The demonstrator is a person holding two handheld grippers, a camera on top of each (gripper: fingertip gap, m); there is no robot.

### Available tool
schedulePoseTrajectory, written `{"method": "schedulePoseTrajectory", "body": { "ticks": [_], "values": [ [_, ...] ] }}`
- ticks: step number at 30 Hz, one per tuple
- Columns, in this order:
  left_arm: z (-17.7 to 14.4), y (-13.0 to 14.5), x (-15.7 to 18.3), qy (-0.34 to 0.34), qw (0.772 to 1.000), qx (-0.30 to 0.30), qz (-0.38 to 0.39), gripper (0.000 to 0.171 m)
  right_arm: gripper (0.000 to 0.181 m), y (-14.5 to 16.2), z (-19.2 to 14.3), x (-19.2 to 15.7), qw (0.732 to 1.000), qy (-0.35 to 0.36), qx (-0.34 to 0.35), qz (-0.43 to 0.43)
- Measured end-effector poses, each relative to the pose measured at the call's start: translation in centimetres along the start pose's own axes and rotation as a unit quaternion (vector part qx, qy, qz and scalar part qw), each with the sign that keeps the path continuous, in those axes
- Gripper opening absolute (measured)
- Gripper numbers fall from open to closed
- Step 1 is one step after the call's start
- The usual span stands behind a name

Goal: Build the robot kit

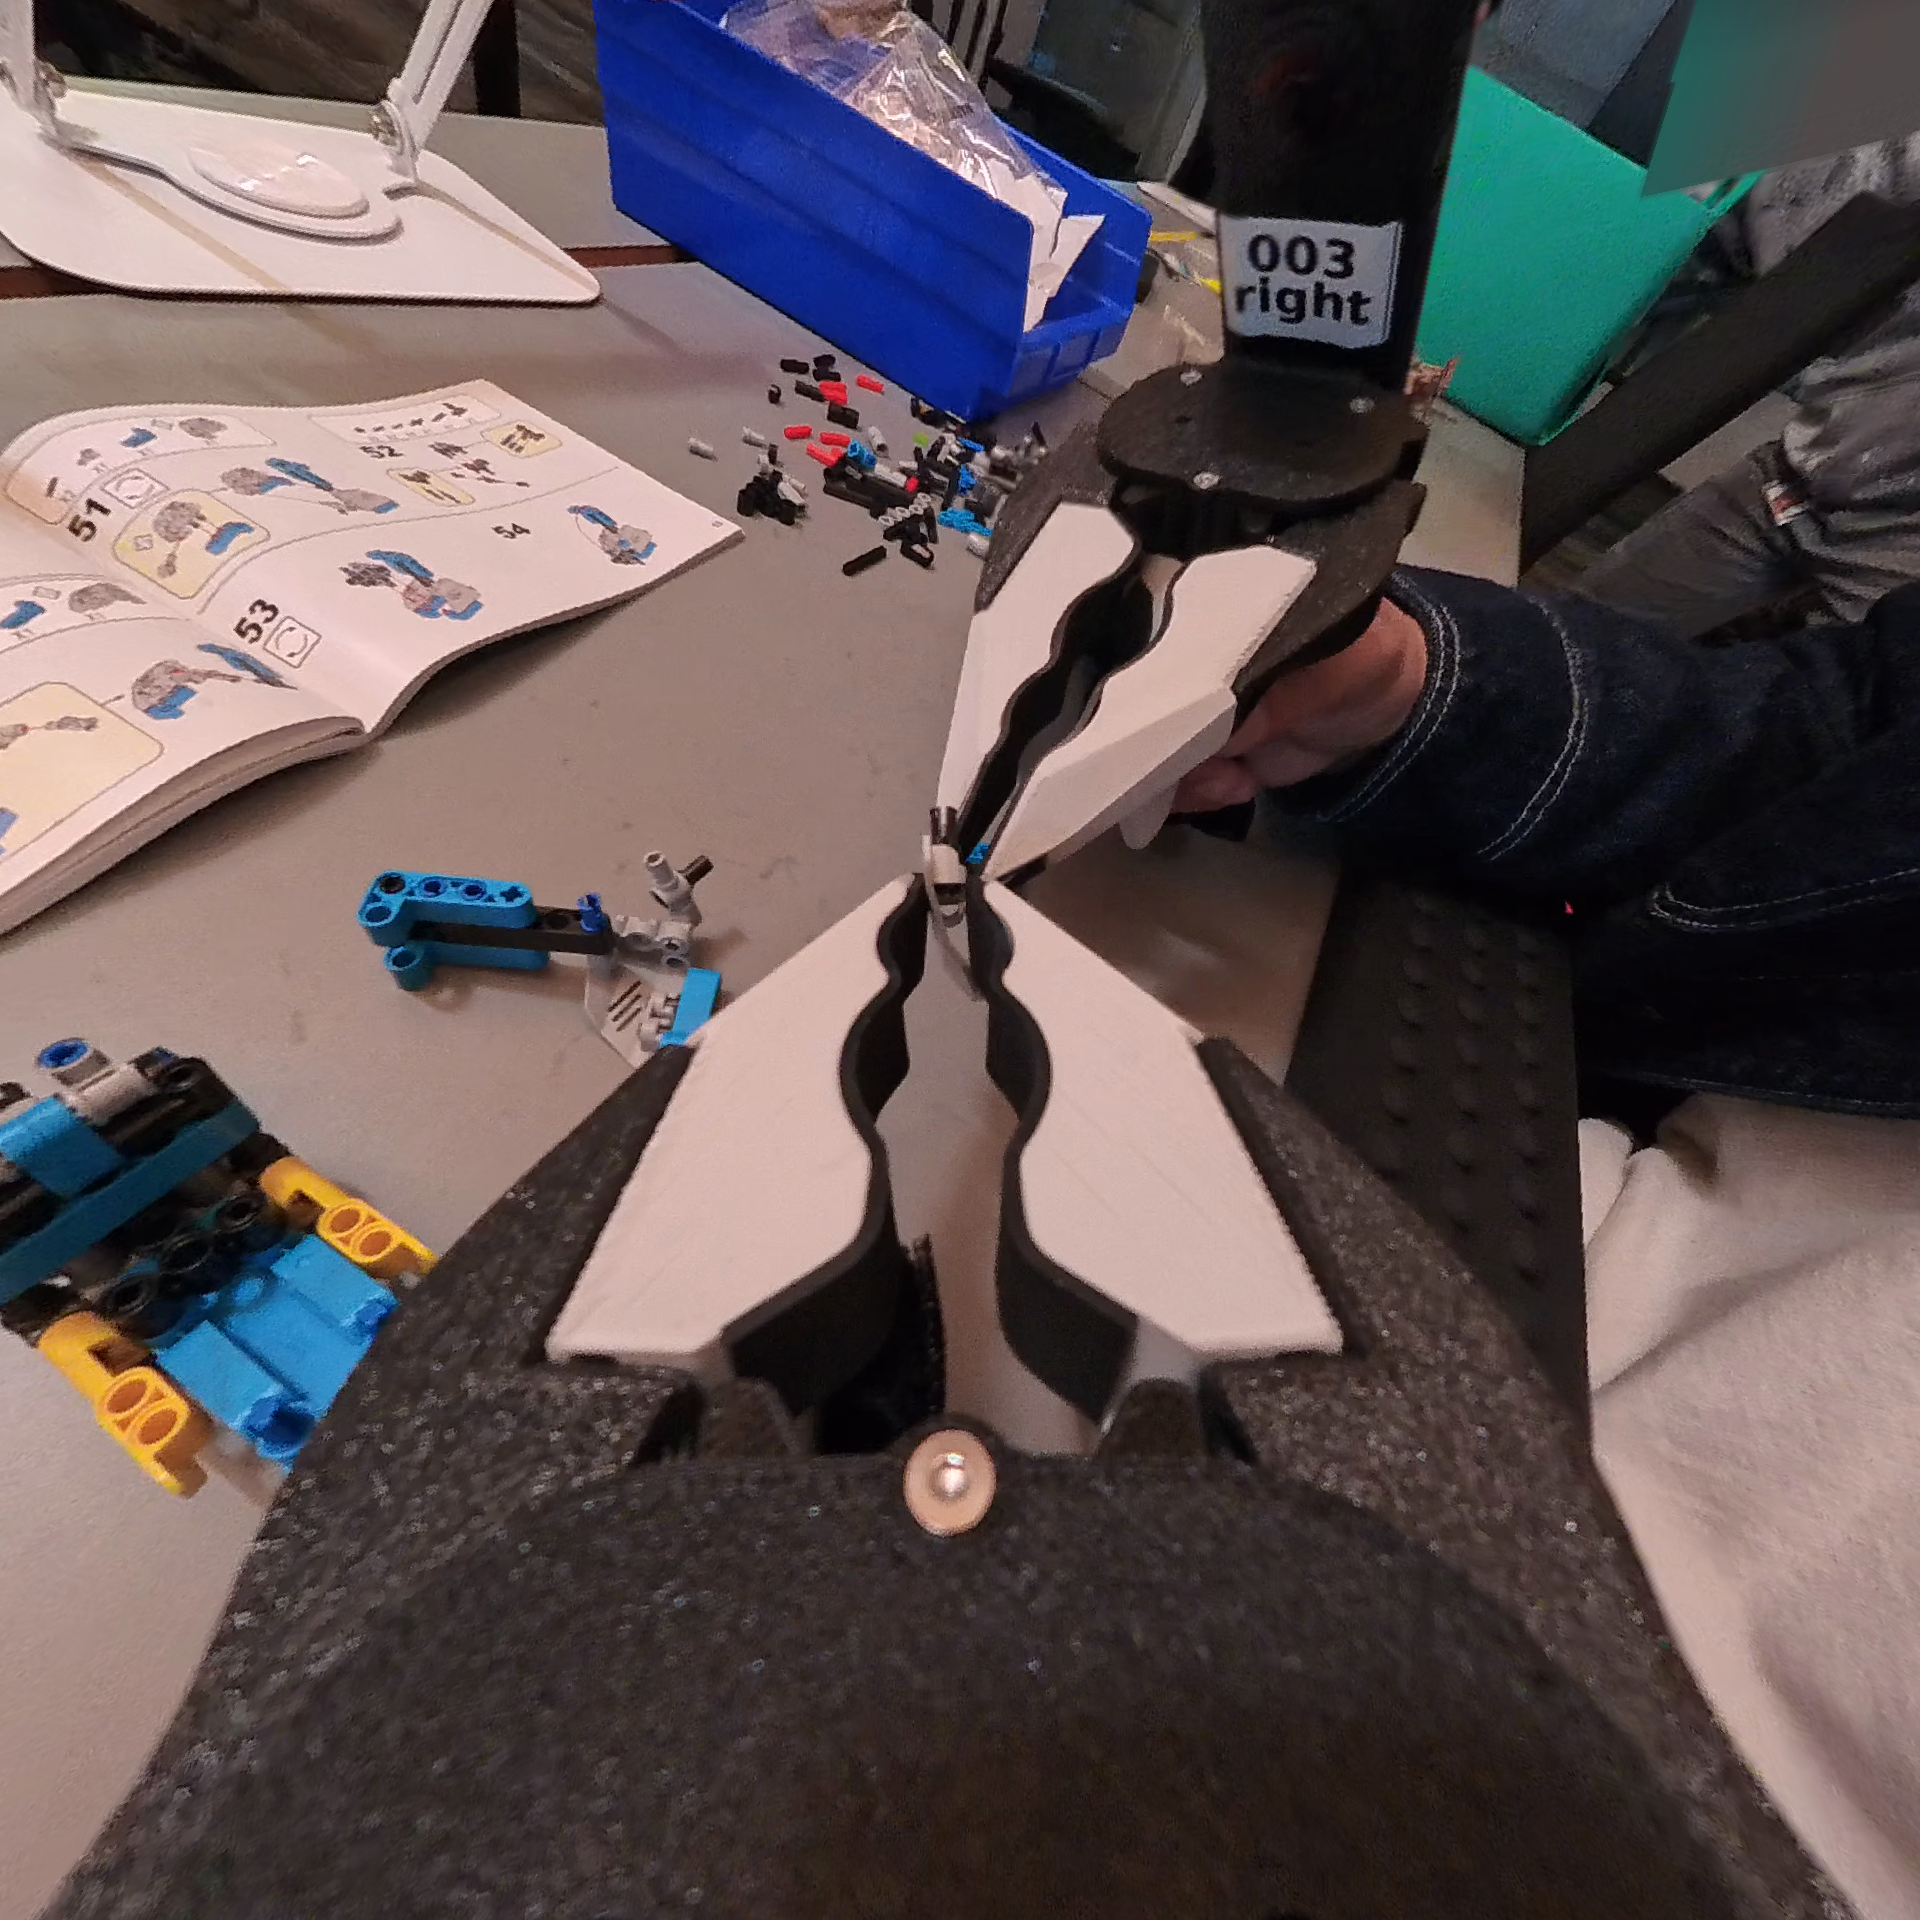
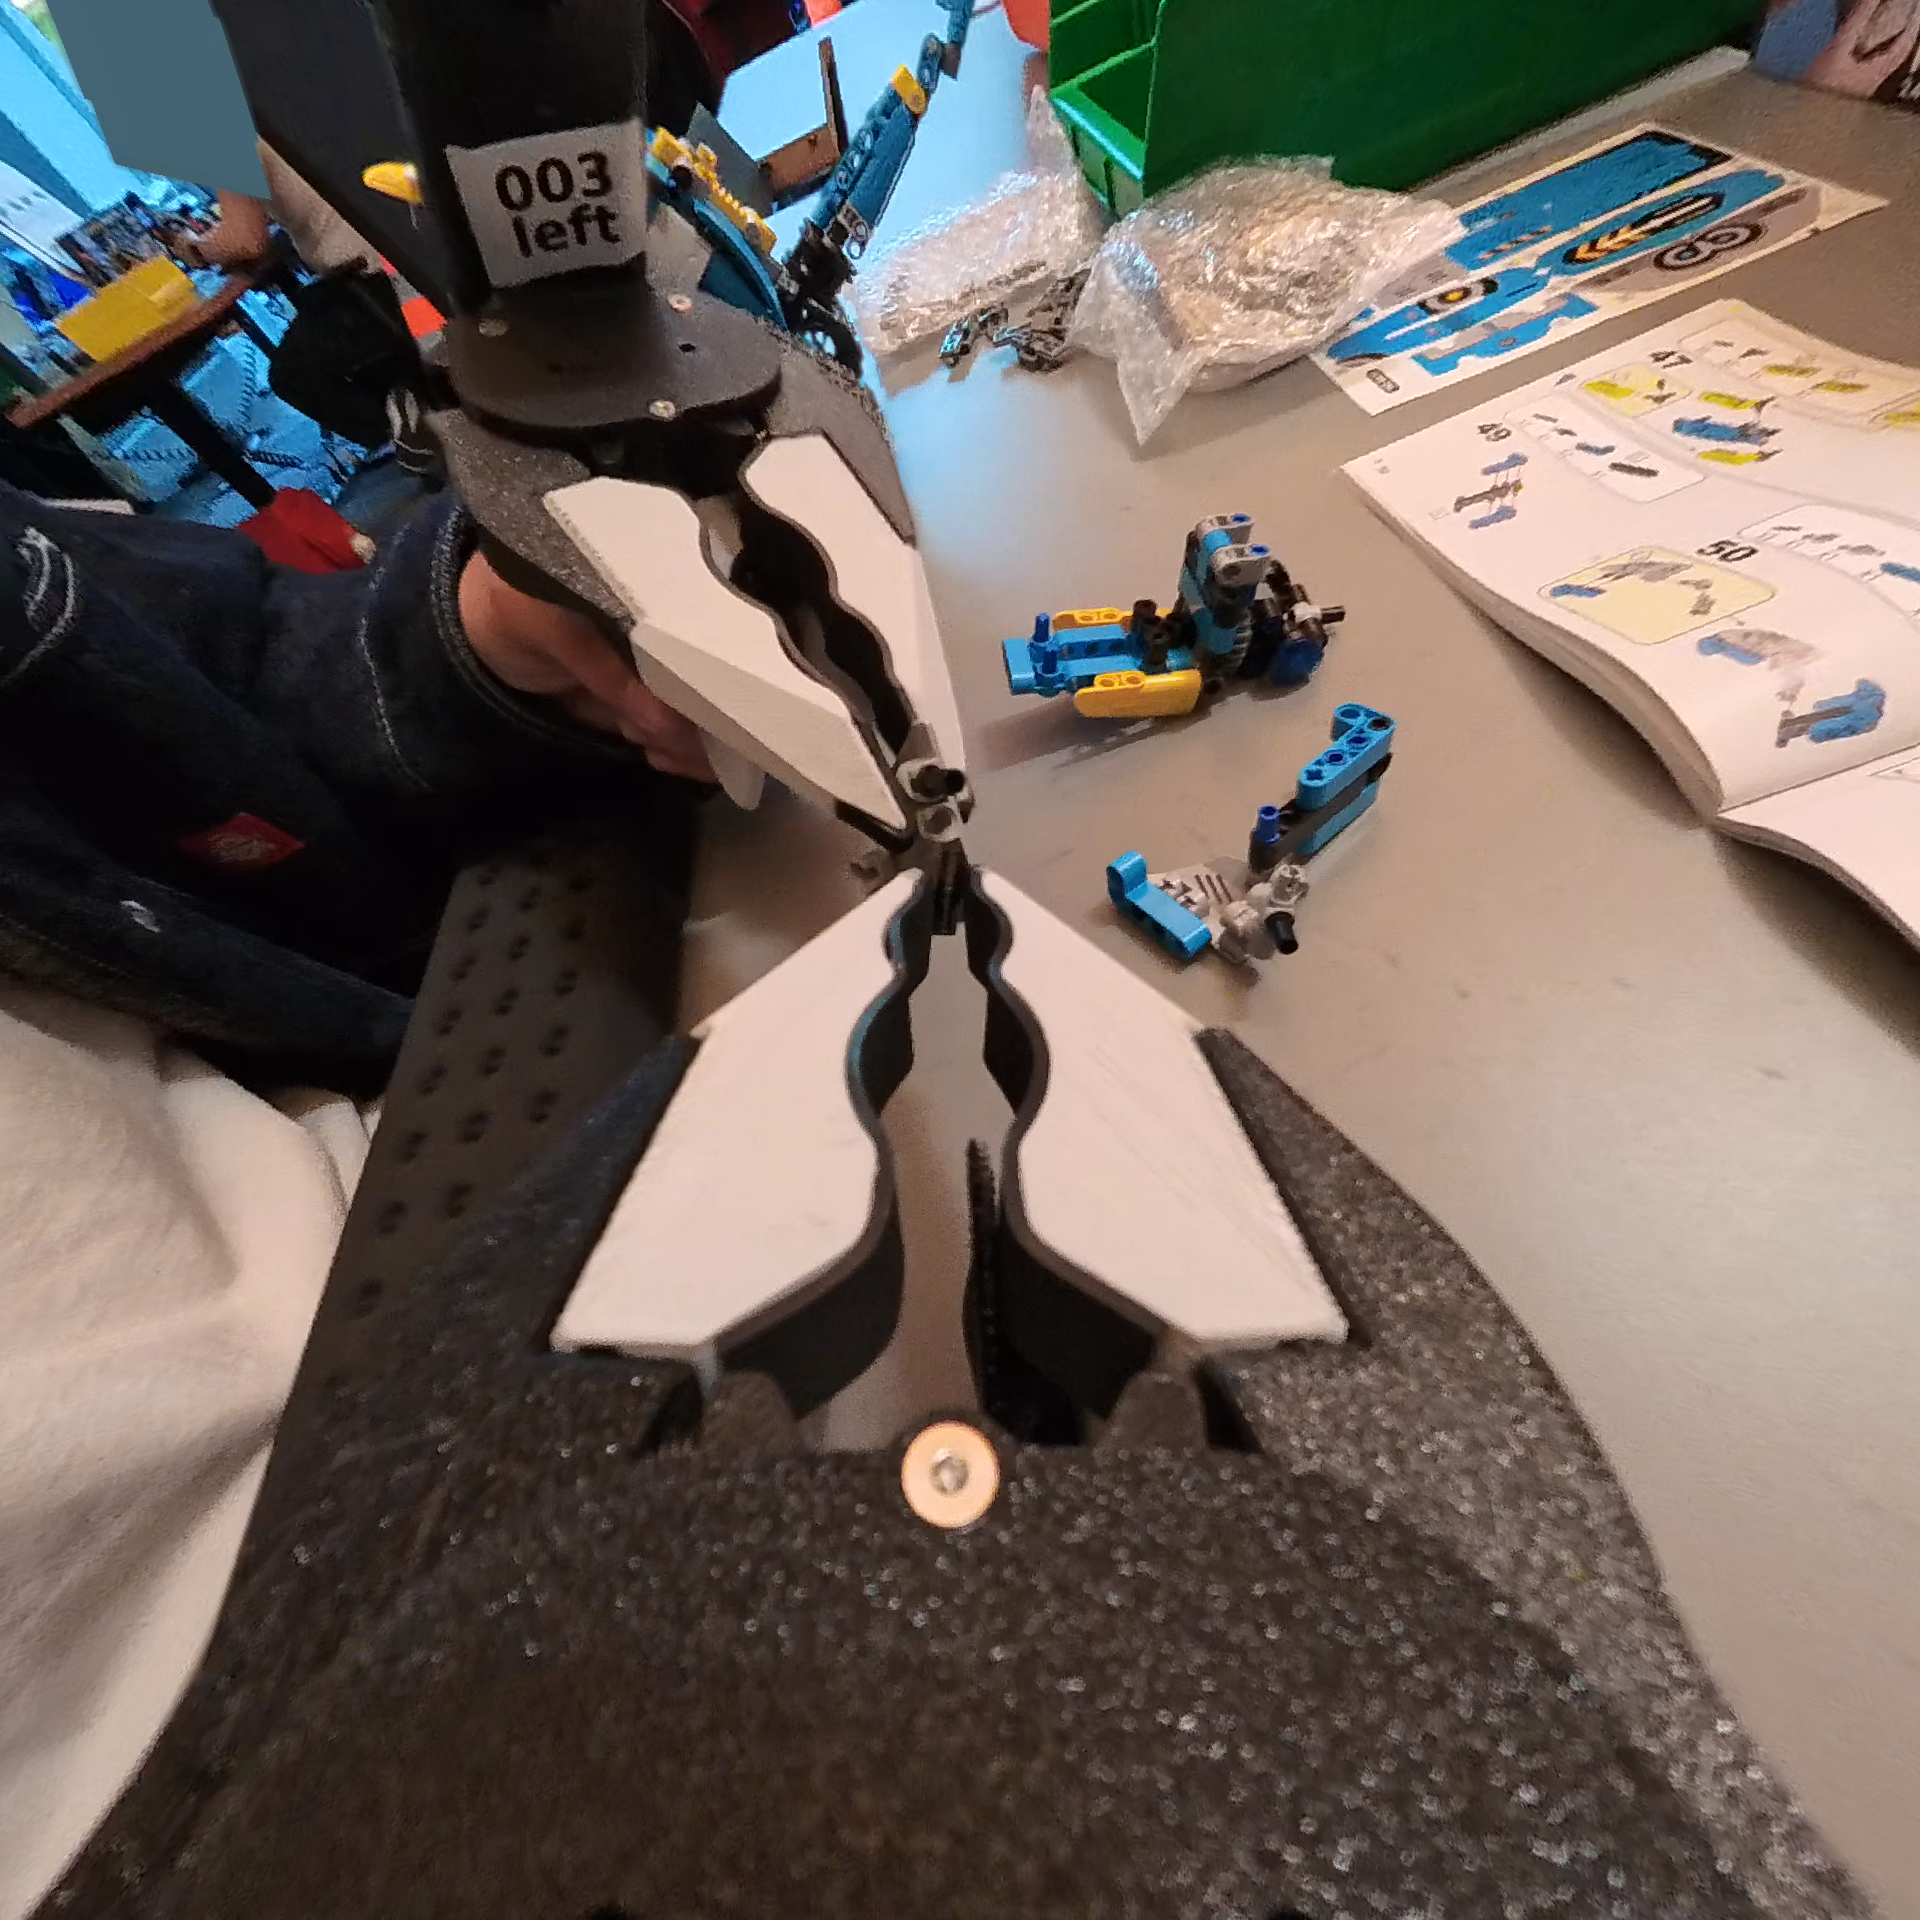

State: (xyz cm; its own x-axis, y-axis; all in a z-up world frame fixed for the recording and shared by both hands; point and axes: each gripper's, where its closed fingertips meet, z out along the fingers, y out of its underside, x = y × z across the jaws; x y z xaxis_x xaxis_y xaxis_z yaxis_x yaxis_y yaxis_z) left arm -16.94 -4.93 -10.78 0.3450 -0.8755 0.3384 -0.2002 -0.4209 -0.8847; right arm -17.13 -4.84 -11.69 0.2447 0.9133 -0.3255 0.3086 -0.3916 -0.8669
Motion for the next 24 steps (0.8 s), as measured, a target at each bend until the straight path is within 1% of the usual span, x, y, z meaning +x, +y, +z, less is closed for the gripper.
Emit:
{"method": "schedulePoseTrajectory", "body": {
  "ticks": [3,8,11,16,19,24],
  "values": [
    [0.1,0.0,0.2,-0.010,1.000,-0.003,0.028,0.007,0.005,0.1,-0.2,-0.1,1.000,-0.016,0.003,0.018],
    [0.1,0.1,-0.4,-0.036,0.998,-0.010,0.047,0.007,0.005,0.2,-0.6,0.3,1.000,-0.002,-0.003,0.000],
    [0.0,-0.1,-0.3,-0.024,0.999,-0.003,0.031,0.007,0.005,0.4,-0.4,0.1,1.000,-0.009,-0.005,0.007],
    [-0.2,-0.3,-0.5,-0.024,0.999,0.005,0.021,0.007,0.005,1.0,-0.1,0.0,1.000,-0.011,-0.018,0.005],
    [-0.1,-0.2,-0.3,-0.012,1.000,0.003,0.012,0.007,0.005,0.9,0.0,-0.1,1.000,-0.016,-0.013,0.010],
    [0.0,-0.1,-0.4,-0.015,1.000,0.000,0.012,0.007,0.005,1.0,0.0,0.1,1.000,-0.008,-0.016,0.001]
  ]
}}
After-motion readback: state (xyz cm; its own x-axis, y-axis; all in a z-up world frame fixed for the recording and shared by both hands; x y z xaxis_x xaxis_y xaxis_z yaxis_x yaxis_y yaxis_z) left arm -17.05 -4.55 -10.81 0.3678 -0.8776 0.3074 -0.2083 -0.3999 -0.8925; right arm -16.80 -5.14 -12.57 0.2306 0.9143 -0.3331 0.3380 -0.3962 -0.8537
